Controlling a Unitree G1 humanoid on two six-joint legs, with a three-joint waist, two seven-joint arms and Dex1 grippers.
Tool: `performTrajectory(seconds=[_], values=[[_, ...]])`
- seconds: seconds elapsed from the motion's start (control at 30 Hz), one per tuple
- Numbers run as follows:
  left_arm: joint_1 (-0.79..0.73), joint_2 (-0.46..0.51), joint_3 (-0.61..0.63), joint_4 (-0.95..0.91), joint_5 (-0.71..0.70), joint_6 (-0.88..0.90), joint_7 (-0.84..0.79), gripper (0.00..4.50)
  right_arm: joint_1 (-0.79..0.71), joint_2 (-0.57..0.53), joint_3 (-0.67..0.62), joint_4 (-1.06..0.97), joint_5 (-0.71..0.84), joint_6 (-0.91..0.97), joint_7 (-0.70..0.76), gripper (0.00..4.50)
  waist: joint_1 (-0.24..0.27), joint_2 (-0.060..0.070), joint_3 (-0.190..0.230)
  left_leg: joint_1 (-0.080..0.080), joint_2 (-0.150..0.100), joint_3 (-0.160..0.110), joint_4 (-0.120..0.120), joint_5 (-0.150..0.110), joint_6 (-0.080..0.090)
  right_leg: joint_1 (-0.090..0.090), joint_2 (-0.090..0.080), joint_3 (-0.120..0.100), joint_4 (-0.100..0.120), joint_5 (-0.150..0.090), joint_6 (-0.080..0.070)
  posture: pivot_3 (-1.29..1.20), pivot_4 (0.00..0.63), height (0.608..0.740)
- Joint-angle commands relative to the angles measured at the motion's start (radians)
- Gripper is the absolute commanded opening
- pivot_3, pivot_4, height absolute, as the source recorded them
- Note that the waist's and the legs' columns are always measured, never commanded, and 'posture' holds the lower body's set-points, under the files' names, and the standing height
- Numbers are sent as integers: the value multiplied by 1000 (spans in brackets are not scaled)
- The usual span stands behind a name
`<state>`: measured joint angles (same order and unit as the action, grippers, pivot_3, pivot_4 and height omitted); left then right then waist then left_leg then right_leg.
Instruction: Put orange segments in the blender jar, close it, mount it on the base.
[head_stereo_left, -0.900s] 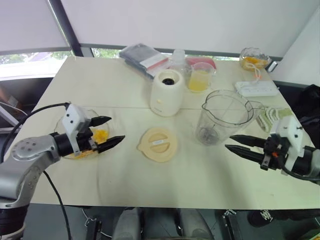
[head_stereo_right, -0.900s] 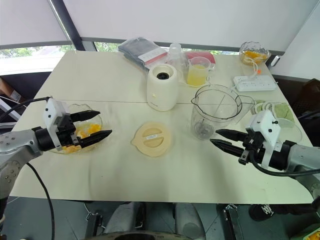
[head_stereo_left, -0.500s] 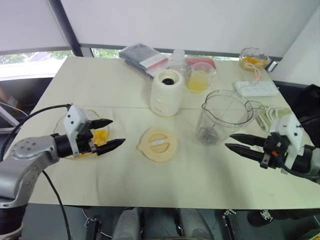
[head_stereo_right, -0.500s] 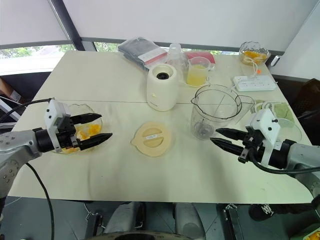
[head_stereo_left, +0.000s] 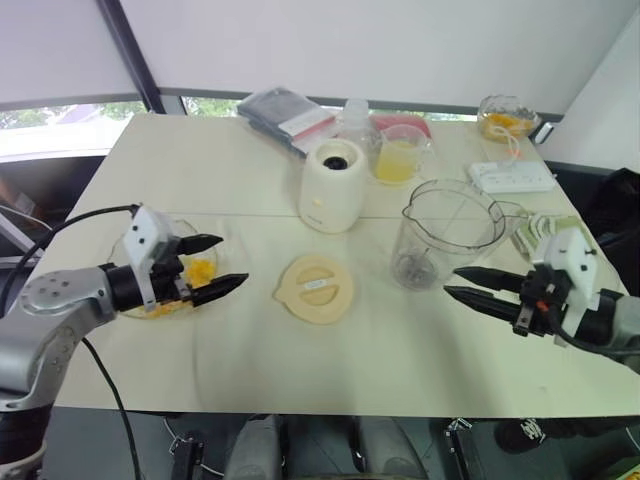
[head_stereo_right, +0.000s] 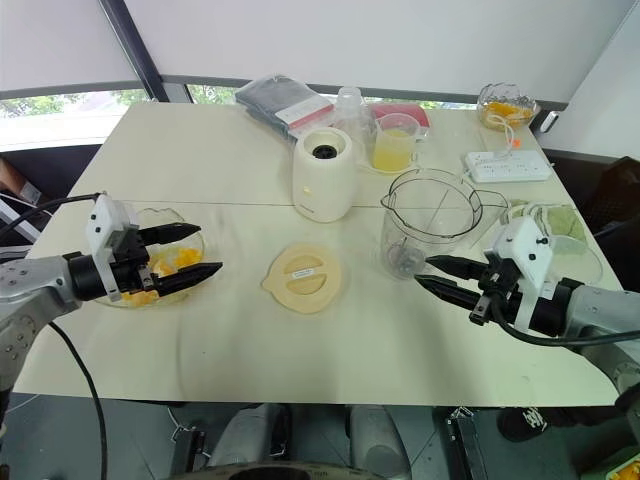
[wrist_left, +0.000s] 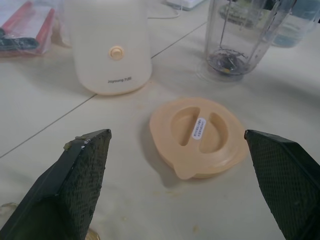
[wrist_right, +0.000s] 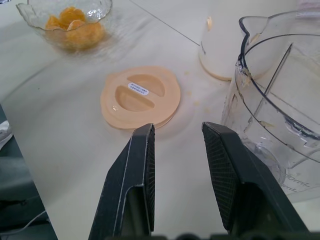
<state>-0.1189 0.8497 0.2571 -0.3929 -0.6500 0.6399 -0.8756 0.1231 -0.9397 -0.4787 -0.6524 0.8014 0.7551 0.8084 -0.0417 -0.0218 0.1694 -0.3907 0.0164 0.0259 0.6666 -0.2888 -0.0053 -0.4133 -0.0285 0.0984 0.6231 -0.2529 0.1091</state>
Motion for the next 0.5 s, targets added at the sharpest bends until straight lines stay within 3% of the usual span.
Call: performTrajectory(seconds=[0.03, 0.3, 0.5], values=[[-25, 41, 35, 23, 23, -31, -22, 4440, -20, 14, 12, -25, 9, -17, -11, 1539, 0, 0, 0, 0, 0, 0, 0, 0, 0, 0, 0, 0, 0, 0, 0, 0, 150, 740], [-127, 198, 41, 243, 75, -73, -163, 4440, -41, 55, 100, -17, -27, -47, -35, 1539, -1, -1, 0, 0, 0, 0, 1, 0, 0, -3, 1, 0, 6, 0, 0, 0, 150, 740], [-233, 361, -25, 485, 122, -93, -391, 4440, -51, 101, 156, -13, -63, -83, -61, 1539, -2, -1, 1, -1, 0, 2, 1, 0, 0, -6, 1, 1, 7, 0, 0, 0, 150, 740]])
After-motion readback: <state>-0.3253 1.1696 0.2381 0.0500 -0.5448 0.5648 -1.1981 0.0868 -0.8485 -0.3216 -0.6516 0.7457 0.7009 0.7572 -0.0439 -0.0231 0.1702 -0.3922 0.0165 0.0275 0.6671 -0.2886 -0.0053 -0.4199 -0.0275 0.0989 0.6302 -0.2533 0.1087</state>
